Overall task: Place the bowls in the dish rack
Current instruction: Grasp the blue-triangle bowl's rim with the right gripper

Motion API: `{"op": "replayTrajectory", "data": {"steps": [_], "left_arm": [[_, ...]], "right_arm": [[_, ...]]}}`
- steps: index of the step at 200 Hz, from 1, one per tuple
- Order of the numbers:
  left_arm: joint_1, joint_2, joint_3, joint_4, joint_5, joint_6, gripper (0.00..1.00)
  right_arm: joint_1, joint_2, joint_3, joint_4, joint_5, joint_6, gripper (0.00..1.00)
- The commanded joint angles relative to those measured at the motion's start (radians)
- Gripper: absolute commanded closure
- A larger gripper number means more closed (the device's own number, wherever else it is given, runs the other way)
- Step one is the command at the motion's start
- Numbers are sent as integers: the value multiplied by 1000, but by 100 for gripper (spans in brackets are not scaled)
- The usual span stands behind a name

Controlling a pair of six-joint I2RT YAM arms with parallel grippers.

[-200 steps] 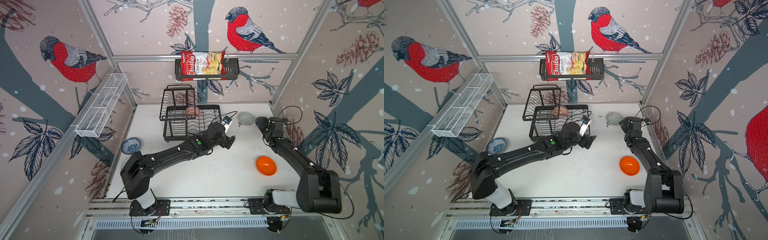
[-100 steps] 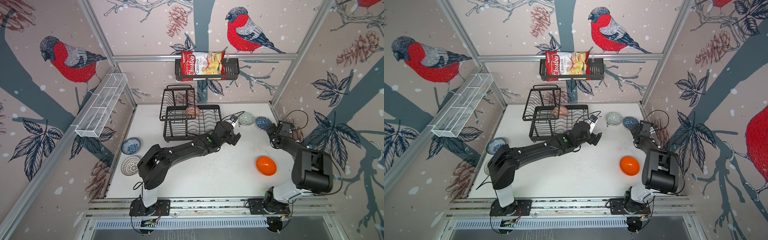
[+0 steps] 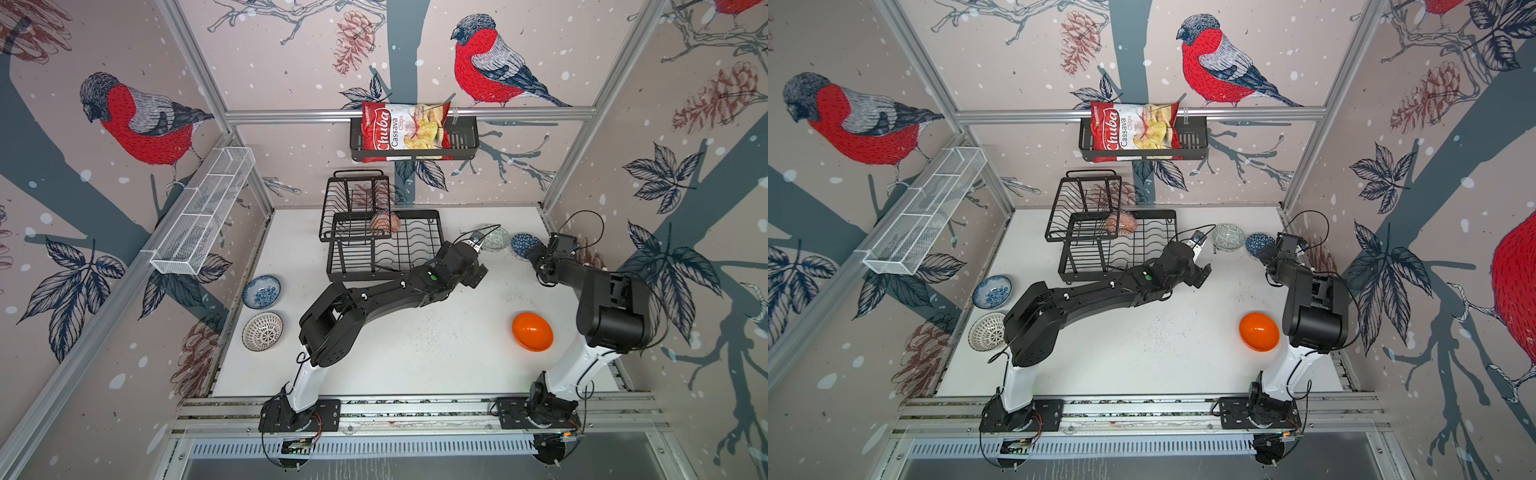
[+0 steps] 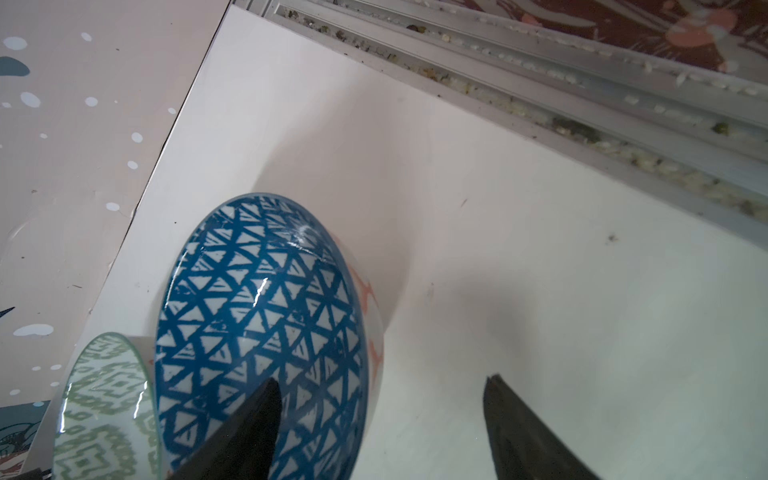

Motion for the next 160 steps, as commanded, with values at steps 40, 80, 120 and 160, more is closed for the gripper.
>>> {"op": "replayTrajectory", "data": {"steps": [40,80,120,160], "left_arm": [[12,-24,-21,-17,13,-55,2],[13,-64,-76,-19,15,-79,3],[15,-75,-70,-40,20,-106,2],[15,-86,-54,-58,40,-137,2]], "right_arm": [[1,18,10,-3,54,-38,51],[-9,43,19,8,14,-40,59],[-9,32,6,12,9,-42,72],[-9,-18,-28,12,22,-39,80]]}}
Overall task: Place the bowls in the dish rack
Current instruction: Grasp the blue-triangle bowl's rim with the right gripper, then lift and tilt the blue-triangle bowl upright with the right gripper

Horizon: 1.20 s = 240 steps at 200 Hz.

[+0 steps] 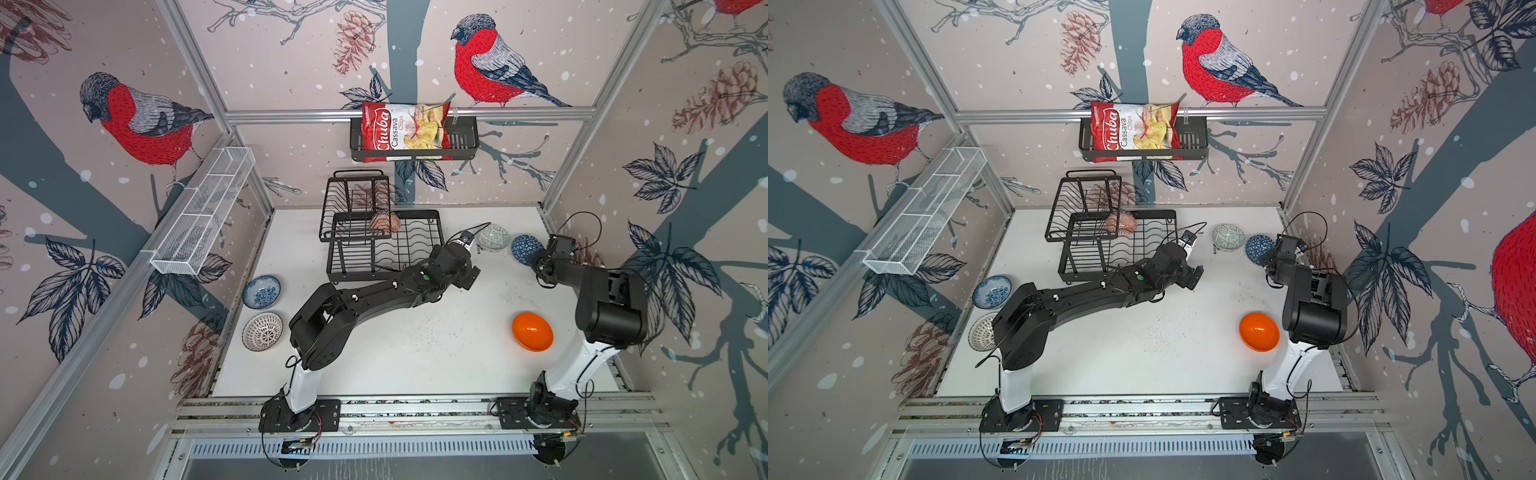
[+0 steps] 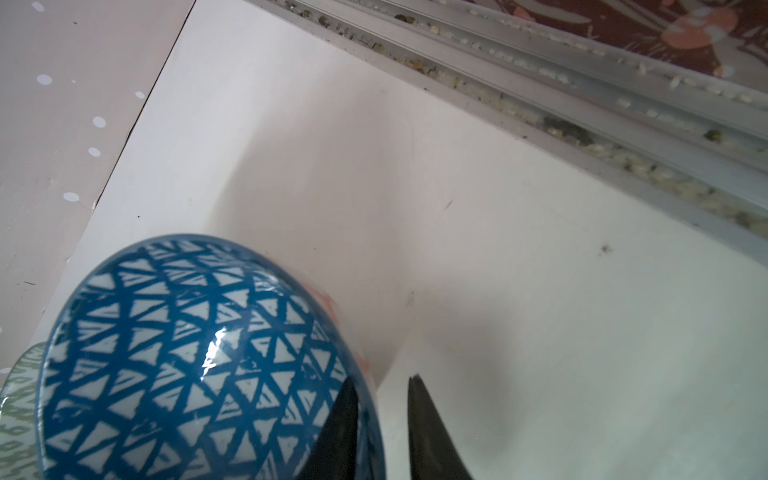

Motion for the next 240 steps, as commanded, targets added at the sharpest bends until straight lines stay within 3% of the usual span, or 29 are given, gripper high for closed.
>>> {"op": "replayTrajectory", "data": {"steps": [1,28,114,148,190,240], "left_arm": [[1,-16,13,-2,14,-33,2],[0,-26,10,-12,37,-59,2],[9,-85,-41,-30,95,-196,3],[12,-107,-37,-46,105,-242,3],[48,-109,-26,-58,131,-327,2],[99,-141,-141,57,219,-451,2]], "right_arm": [[0,-34,-15,2,10,-6,81],[0,-82,-51,11,24,-1,90],[36,-261,-194,14,-13,2,97],[154,-360,-220,-2,58,-24,98],[377,-454,-229,47,169,-85,98],[494,-533,-325,216,194,-145,99]]}}
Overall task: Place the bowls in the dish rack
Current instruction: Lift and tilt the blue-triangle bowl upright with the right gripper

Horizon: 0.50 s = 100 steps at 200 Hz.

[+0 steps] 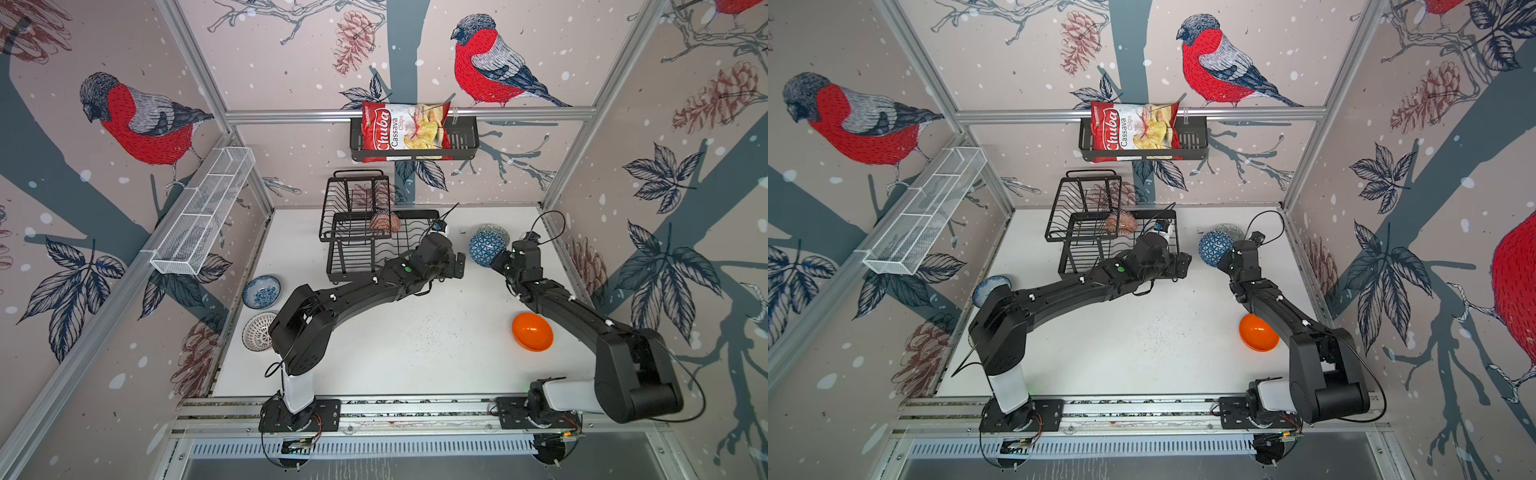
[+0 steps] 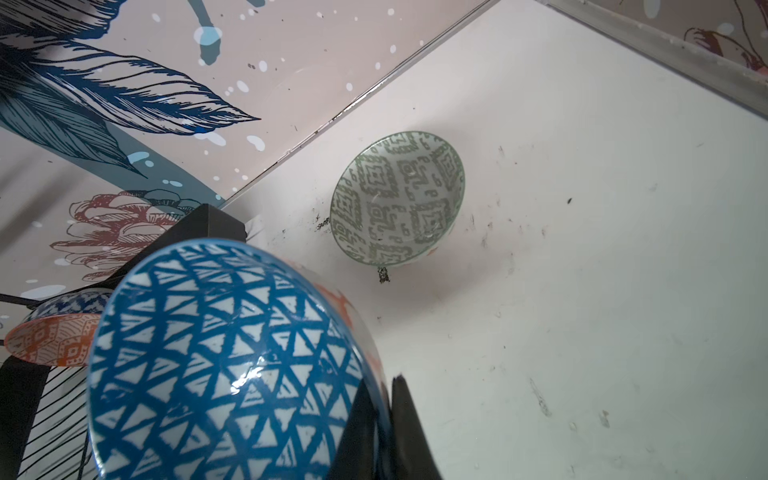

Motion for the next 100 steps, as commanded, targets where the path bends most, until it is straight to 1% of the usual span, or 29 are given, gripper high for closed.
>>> {"op": "replayTrajectory", "data": {"steps": [1,25,40,59,76,100], "left_arm": [[7,-12,-30,89,66,-70,2],[12,13,-19,91,95,-105,2],[12,24,-22,112,105,-124,3],[22,38,-24,140,109,-150,3],[27,52,-13,158,116,-164,6],[27,72,6,171,90,-159,13]], "right_arm": [[44,-36,-34,155,46,-46,99],[93,-49,-45,176,73,-63,99],[104,-50,-23,144,75,-72,99],[126,-76,-42,166,101,-83,99],[136,-84,-59,177,112,-86,99],[143,-83,-65,190,132,-91,99]]}}
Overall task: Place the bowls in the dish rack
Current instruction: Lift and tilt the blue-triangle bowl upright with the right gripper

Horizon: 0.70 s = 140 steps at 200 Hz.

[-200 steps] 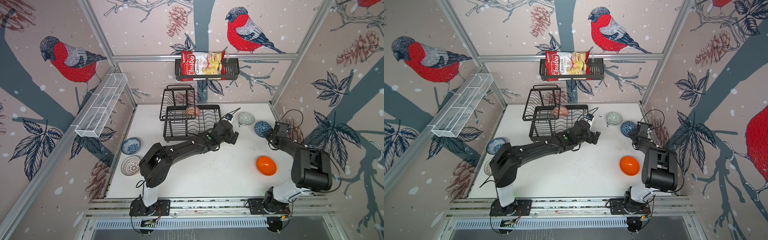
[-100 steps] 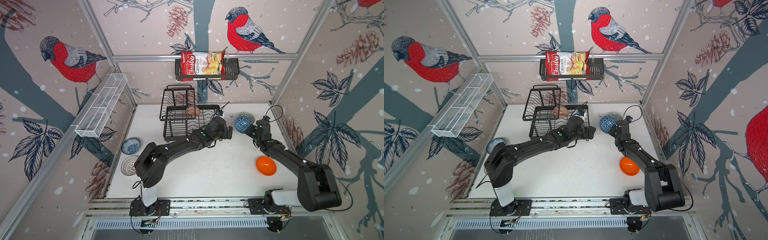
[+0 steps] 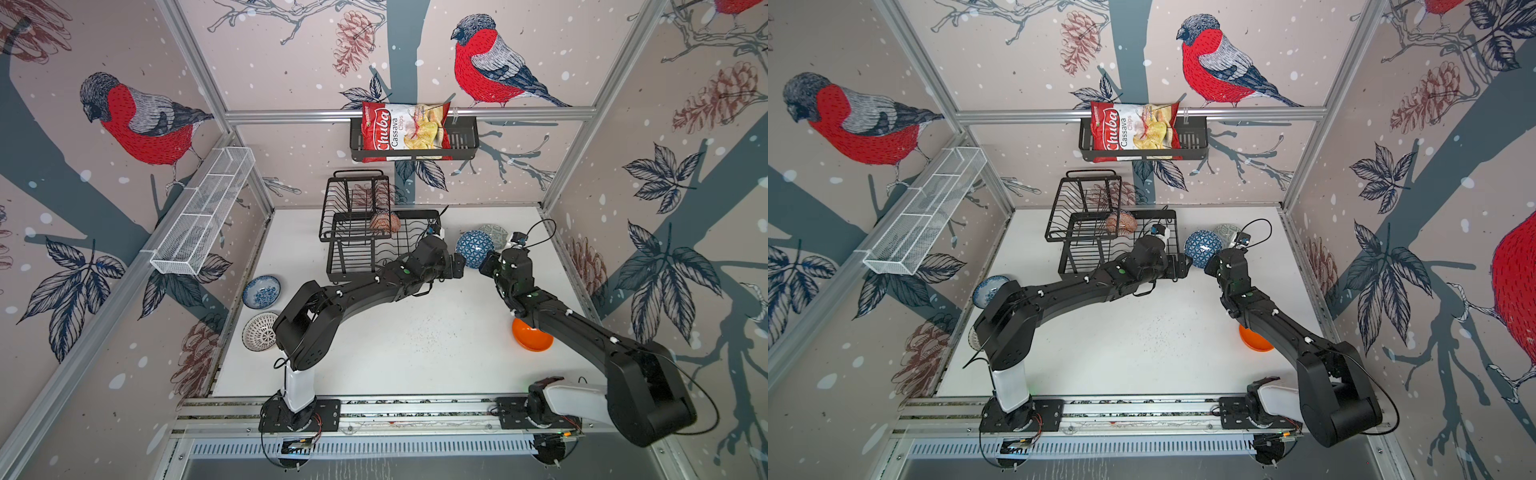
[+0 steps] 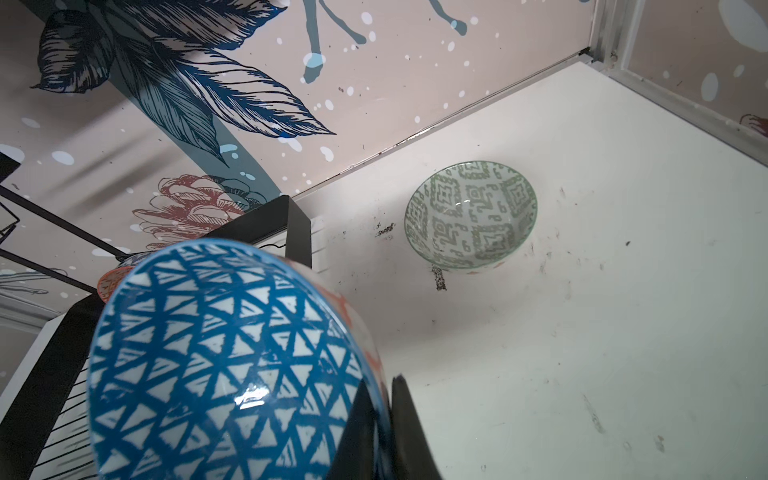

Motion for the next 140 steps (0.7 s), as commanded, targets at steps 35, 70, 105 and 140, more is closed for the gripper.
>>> {"op": "replayTrajectory", "data": {"steps": [35,70,105,140], "left_arm": [[1,42,30,102,-42,-29,21],[2,71,47,125,-30,-42,33],[1,85,48,168,-26,-63,57],[-1,110,70,180,-16,-81,57]], "right_arm": [[22,-1,-6,89,60,-18,99],[33,-7,-12,99,73,-25,99],[39,-7,-14,98,94,-24,99],[41,-30,-17,103,85,-22,99]]}}
